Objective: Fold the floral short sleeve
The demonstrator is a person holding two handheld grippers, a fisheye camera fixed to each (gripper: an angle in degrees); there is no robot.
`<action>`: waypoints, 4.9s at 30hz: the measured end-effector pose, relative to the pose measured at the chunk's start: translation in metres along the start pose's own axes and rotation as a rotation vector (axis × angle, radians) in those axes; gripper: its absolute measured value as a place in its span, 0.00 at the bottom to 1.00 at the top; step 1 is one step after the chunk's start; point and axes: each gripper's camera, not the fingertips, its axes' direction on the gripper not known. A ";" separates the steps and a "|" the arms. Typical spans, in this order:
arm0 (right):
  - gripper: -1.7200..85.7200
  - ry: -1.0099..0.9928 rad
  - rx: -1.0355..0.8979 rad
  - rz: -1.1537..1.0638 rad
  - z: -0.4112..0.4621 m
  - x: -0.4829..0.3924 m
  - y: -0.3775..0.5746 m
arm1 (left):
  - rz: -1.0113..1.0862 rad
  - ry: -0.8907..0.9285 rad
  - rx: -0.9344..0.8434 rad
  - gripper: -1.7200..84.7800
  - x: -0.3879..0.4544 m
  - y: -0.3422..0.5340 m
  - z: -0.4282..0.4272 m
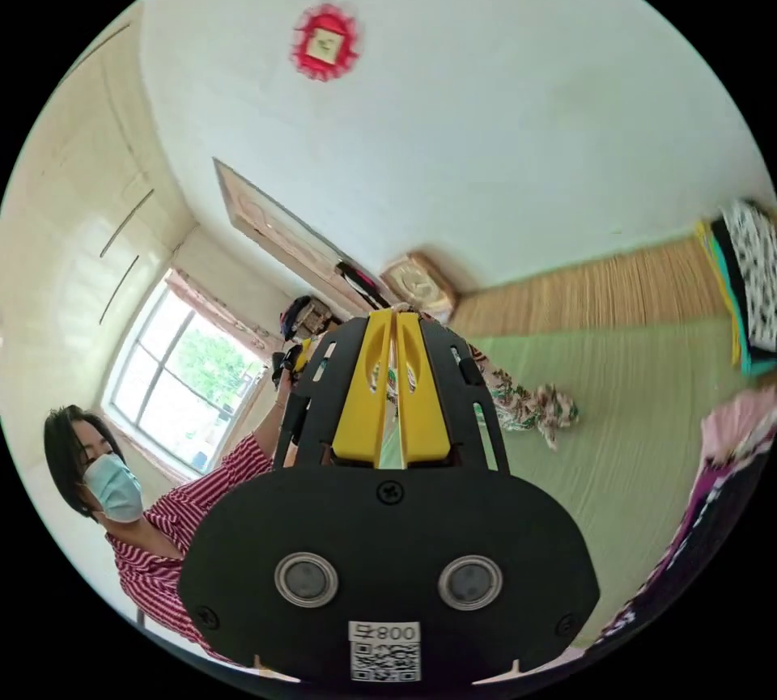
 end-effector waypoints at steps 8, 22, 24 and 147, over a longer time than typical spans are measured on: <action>0.02 -0.044 0.115 -0.311 -0.068 -0.137 -0.046 | 0.295 0.032 0.072 0.05 0.093 -0.039 -0.054; 0.02 -0.050 -0.216 0.311 -0.007 0.063 0.266 | -0.290 -0.060 -0.297 0.05 -0.065 0.235 -0.078; 0.02 -0.027 -0.253 0.443 0.005 0.094 0.306 | -0.439 -0.106 -0.359 0.05 -0.096 0.280 -0.073; 0.09 0.386 -0.222 0.145 0.400 -0.058 -0.143 | 0.056 -0.517 -0.513 0.10 0.217 -0.101 0.014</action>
